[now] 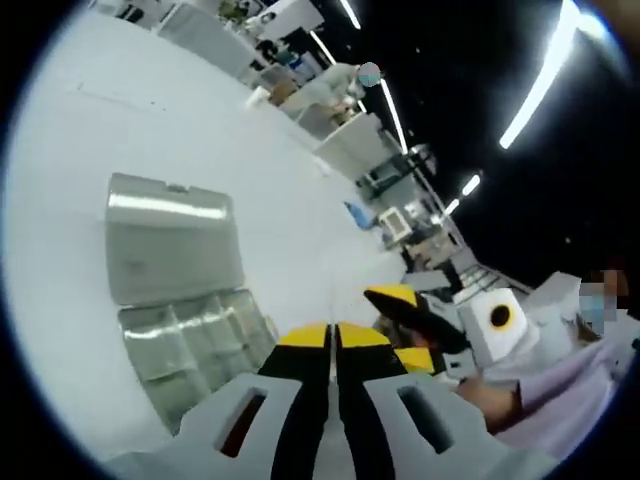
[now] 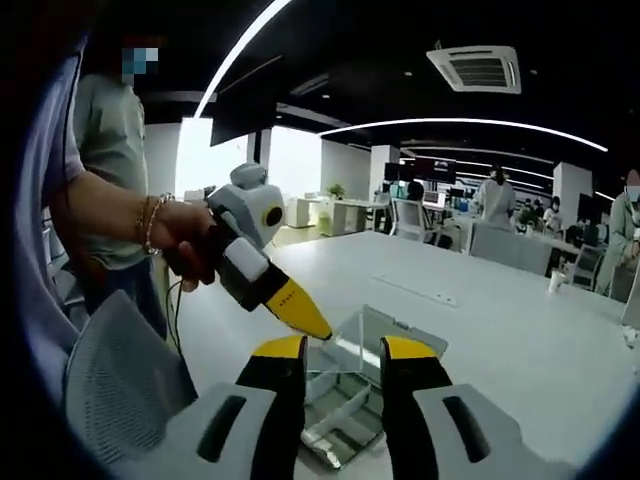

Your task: Insert the divider into the dual guide fixture by aligning both edges with the guide slots and pushing it downward to the bottom, including one-sided entry, uneven engagement, binding, and posture correction.

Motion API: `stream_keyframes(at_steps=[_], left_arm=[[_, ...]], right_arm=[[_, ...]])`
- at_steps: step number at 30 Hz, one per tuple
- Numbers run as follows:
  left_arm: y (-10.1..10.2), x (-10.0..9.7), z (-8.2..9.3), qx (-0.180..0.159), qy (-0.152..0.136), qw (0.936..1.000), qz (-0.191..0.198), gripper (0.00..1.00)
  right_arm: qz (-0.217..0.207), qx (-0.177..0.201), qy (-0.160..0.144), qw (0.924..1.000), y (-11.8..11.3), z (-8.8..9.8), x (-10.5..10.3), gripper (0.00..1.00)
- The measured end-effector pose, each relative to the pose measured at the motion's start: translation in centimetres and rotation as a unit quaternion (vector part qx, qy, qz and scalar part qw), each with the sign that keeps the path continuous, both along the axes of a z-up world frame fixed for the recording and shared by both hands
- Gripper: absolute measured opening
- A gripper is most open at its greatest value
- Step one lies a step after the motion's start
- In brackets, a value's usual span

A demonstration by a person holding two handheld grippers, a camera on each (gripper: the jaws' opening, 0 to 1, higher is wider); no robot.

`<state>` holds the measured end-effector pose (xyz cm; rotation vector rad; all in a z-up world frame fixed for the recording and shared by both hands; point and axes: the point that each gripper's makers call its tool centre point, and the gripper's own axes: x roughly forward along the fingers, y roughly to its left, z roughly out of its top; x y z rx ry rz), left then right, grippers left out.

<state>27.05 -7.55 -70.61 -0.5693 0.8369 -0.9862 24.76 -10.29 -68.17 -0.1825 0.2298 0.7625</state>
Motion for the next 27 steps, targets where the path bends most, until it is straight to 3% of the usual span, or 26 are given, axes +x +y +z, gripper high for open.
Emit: stream_keyframes(at_steps=[11, 15, 21, 27], left_arm=[[1.2, 0.1, -0.4, 0.026, -0.048, 0.9983, -0.018, 0.00], [1.3, 0.2, 0.0, 0.039, -0.080, 0.9956, -0.030, 0.00], [1.4, 0.2, 0.0, 0.083, -0.136, 0.9852, -0.063, 0.00], [1.4, 0.0, 0.1, 0.131, -0.202, 0.9644, -0.109, 0.00]], right_arm=[[0.027, -0.032, 0.013, 0.9990, -0.6, -0.5, -0.3, 0.22], [0.039, -0.044, 0.018, 0.9981, -0.7, -0.7, -0.4, 0.21], [0.057, -0.061, 0.021, 0.9963, -0.6, -0.5, -0.2, 0.21], [0.084, -0.083, 0.029, 0.9925, -0.1, -0.6, -0.2, 0.20]])
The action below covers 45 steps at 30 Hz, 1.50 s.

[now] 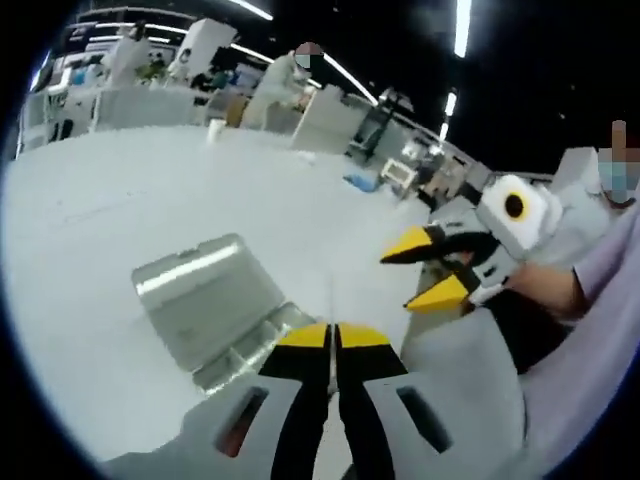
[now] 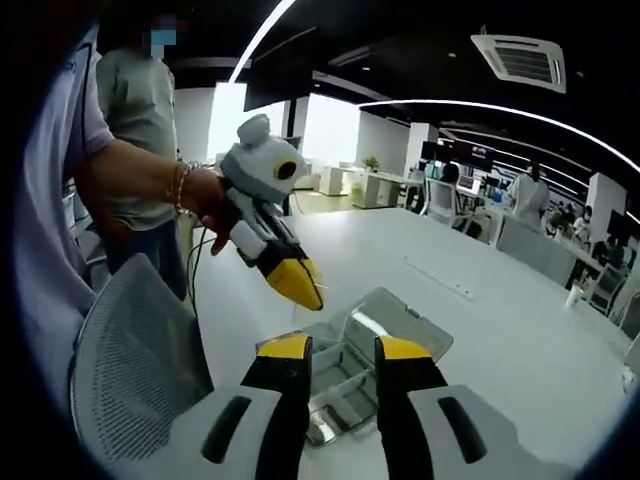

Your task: Insert the divider into the dual guide fixture by aligning both edges with the guide slots and pushing it downward to the bottom, including one-sided entry, uneven engagement, binding, and posture correction.

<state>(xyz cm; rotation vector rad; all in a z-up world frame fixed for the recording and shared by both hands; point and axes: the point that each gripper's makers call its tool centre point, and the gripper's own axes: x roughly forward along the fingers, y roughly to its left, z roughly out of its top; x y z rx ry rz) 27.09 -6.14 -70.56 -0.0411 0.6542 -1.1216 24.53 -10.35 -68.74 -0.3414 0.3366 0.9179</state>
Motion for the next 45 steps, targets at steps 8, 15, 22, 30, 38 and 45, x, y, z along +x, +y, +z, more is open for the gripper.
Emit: stream_keyframes(at_steps=[8, 15, 22, 30, 38, 45], left_arm=[[-1.0, -1.1, -0.2, 0.075, -0.075, 0.9900, -0.093, 0.00], [-1.3, -1.7, -0.8, 0.134, -0.135, 0.9675, -0.167, 0.00], [-2.1, -2.3, -0.7, 0.133, -0.144, 0.9602, -0.199, 0.00], [-2.5, -2.7, -0.9, 0.148, -0.163, 0.9484, -0.228, 0.00], [-2.4, -2.8, -1.3, 0.169, -0.179, 0.9357, -0.252, 0.00], [-2.5, -2.9, -1.3, 0.176, -0.186, 0.9307, -0.261, 0.00]], right_arm=[[0.063, -0.049, 0.018, 0.9967, 1.2, -0.4, -0.2, 0.19], [0.112, -0.102, 0.026, 0.9882, 1.8, -0.6, -0.5, 0.17], [0.159, -0.139, 0.050, 0.9761, 2.4, -1.3, -0.7, 0.14], [0.197, -0.180, 0.064, 0.9618, 2.7, -2.0, -0.4, 0.07], [0.225, -0.222, 0.073, 0.9461, 2.8, -3.3, -0.8, 0.03], [0.230, -0.238, 0.079, 0.9402, 3.0, -3.6, -0.6, 0.00]])
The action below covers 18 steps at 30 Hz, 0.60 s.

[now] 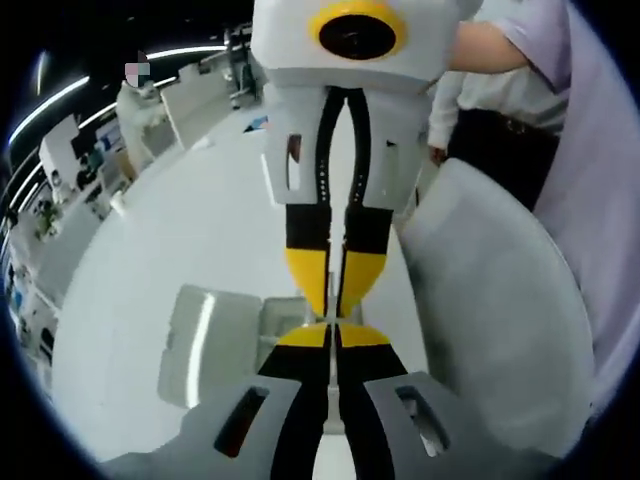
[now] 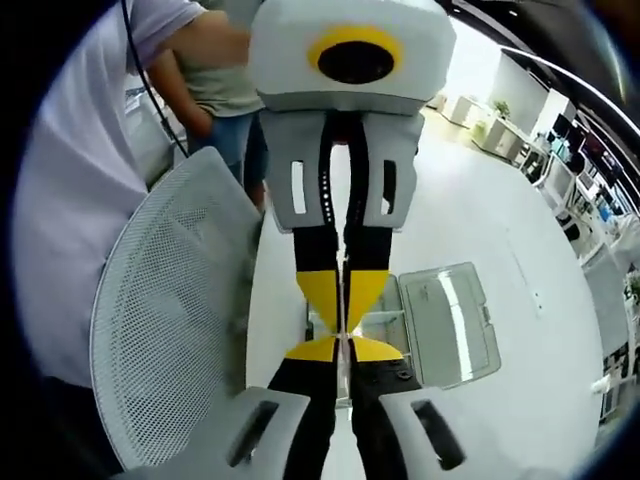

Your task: Insert the divider into the dual guide fixture by aligning both edges with the guide slots and pushing it downward to the bottom, including one-sided entry, uneven engagement, binding, and posture correction.

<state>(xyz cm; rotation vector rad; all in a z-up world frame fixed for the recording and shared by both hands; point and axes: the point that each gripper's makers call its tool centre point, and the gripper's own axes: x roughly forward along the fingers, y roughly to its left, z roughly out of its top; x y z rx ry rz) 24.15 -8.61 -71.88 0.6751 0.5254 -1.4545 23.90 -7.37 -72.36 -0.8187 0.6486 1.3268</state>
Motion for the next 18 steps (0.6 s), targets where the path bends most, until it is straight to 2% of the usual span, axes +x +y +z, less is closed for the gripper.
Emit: stream_keyframes(at_steps=[12, 18], left_arm=[[0.0, 0.0, -0.6, 0.018, -0.010, 0.9998, -0.006, 0.00], [0.2, 0.0, -0.8, 0.024, -0.012, 0.9996, -0.005, 0.00]], right_arm=[[0.000, -0.036, 0.016, 0.9992, 0.2, -1.0, -0.2, 0.00], [0.005, -0.045, 0.014, 0.9989, 0.3, -1.2, -0.3, 0.00]])
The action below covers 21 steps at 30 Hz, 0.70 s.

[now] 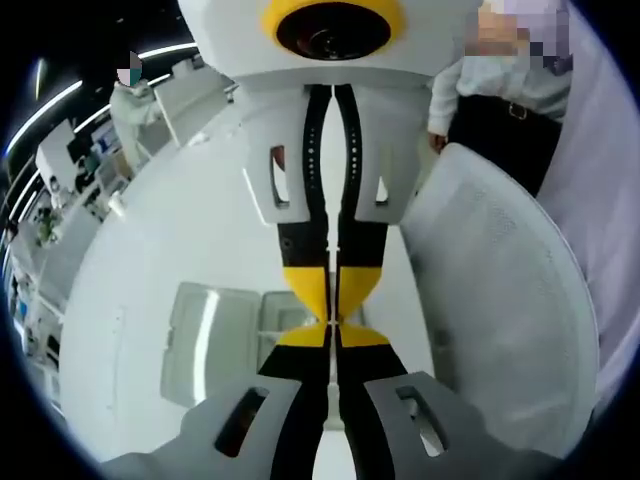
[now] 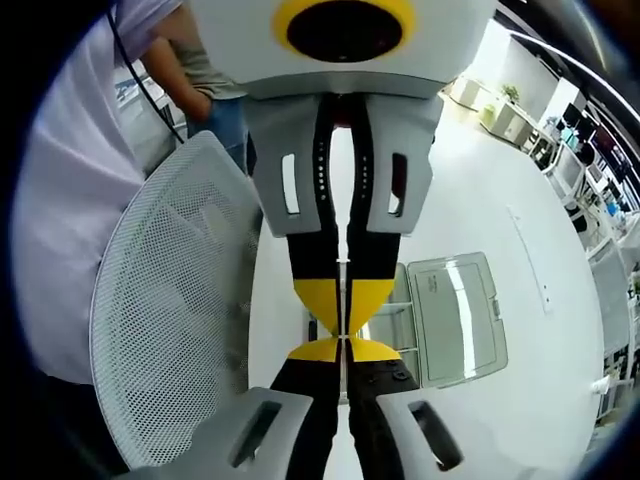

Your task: Insert the divider into the dual guide fixture by aligning both edges with the guide slots and pushing it downward to the bottom, including one-sided entry, uneven engagement, binding, and posture correction.

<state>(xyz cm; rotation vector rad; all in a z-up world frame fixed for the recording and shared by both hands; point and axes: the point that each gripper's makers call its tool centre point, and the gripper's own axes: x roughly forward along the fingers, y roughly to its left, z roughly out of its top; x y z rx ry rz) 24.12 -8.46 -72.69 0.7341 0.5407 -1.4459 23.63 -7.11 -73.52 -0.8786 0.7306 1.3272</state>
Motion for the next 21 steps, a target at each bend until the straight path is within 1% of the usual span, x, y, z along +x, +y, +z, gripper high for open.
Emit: stream_keyframes(at_steps=[2, 4, 5, 6, 7, 8, 10, 14, 15, 17, 18, 19, 21], left_arm=[[0.1, 0.2, -0.1, -0.002, -0.006, 1.0000, 0.003, 0.00], [0.3, 0.2, 0.0, -0.007, -0.004, 0.9999, 0.008, 0.00], [0.4, 0.3, 0.1, -0.011, -0.005, 0.9999, 0.009, 0.02], [0.4, 0.1, 0.2, -0.020, 0.000, 0.9997, 0.011, 0.06], [0.5, -0.1, 0.2, -0.026, 0.010, 0.9995, 0.014, 0.08], [0.6, -0.2, 0.2, -0.026, 0.014, 0.9994, 0.018, 0.09], [0.9, 0.0, 0.0, -0.027, 0.001, 0.9995, 0.019, 0.10], [1.5, 0.2, 0.2, -0.047, 0.007, 0.9982, 0.036, 0.13], [1.9, 0.2, 0.3, -0.051, 0.012, 0.9977, 0.043, 0.13], [2.4, 0.5, 0.6, -0.062, 0.009, 0.9964, 0.057, 0.15], [2.7, 0.5, 0.7, -0.067, 0.012, 0.9957, 0.063, 0.16], [3.1, 0.6, 1.0, -0.078, 0.014, 0.9939, 0.076, 0.17], [3.9, 0.7, 1.5, -0.090, 0.013, 0.9916, 0.092, 0.17]], right_arm=[[-0.003, 0.000, -0.004, 1.0000, 0.1, 0.0, 0.1, 0.00], [-0.002, 0.000, -0.005, 1.0000, 0.2, 0.0, 0.1, 0.00], [-0.003, 0.001, -0.007, 1.0000, 0.2, 0.0, 0.2, 0.00], [-0.004, 0.004, -0.005, 1.0000, 0.3, 0.1, 0.3, 0.00], [-0.008, 0.011, -0.001, 0.9999, 0.5, 0.3, 0.3, 0.00], [-0.010, 0.013, 0.000, 0.9999, 0.5, 0.4, 0.4, 0.00], [-0.007, 0.012, 0.000, 0.9999, 0.6, 0.4, 0.4, 0.00], [-0.004, 0.012, -0.003, 0.9999, 0.7, 0.4, 0.5, 0.00], [-0.005, 0.013, -0.004, 0.9999, 0.7, 0.5, 0.6, 0.00], [-0.007, 0.020, -0.004, 0.9998, 0.7, 0.8, 0.8, 0.00], [-0.008, 0.022, -0.004, 0.9997, 0.7, 0.9, 0.9, 0.00], [-0.008, 0.024, -0.004, 0.9997, 0.6, 1.0, 1.0, 0.00], [-0.012, 0.025, -0.002, 0.9996, 0.6, 1.2, 1.3, 0.00]])
